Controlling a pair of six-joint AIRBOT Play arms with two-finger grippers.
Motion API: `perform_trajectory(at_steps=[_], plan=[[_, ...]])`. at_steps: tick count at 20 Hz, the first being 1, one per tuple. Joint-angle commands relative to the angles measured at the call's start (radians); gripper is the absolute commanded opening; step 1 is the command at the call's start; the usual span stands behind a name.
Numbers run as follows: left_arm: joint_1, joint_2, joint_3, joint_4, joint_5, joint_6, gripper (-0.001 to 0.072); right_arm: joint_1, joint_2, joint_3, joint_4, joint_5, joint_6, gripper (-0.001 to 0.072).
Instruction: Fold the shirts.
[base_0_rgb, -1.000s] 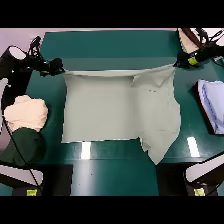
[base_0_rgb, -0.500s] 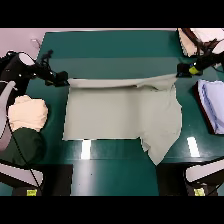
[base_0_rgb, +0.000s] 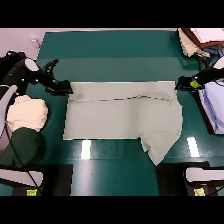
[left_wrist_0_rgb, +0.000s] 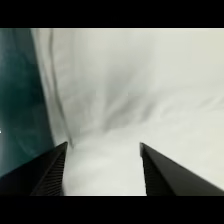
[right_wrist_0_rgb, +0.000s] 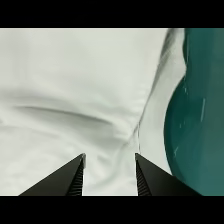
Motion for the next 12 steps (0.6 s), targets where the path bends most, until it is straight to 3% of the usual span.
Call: perform_trajectory(at_steps=[1, 3, 7, 12], plan=[[0.026, 0.137, -0.083, 0.177, -0.154, -0.034, 0.0541, -0.04, 0.111, -0.018, 0.037, 0.128, -0.023, 0.0373], [0.046, 0.279, -0.257, 0.186, -0.14, -0.042, 0.0541, -0.045, 0.183, -0.018, 0.065, 0.184, -0.032, 0.0373], [0.046, 0.511, -0.631, 0.123, -0.069, -0.08, 0.0541, 0.012, 0.286, -0.018, 0.083, 0.167, -0.033, 0.0372], [0.046, 0.551, -0.799, -0.043, 0.026, -0.075, 0.0541, 0.09, 0.328, -0.018, 0.083, 0.162, -0.032, 0.0372]])
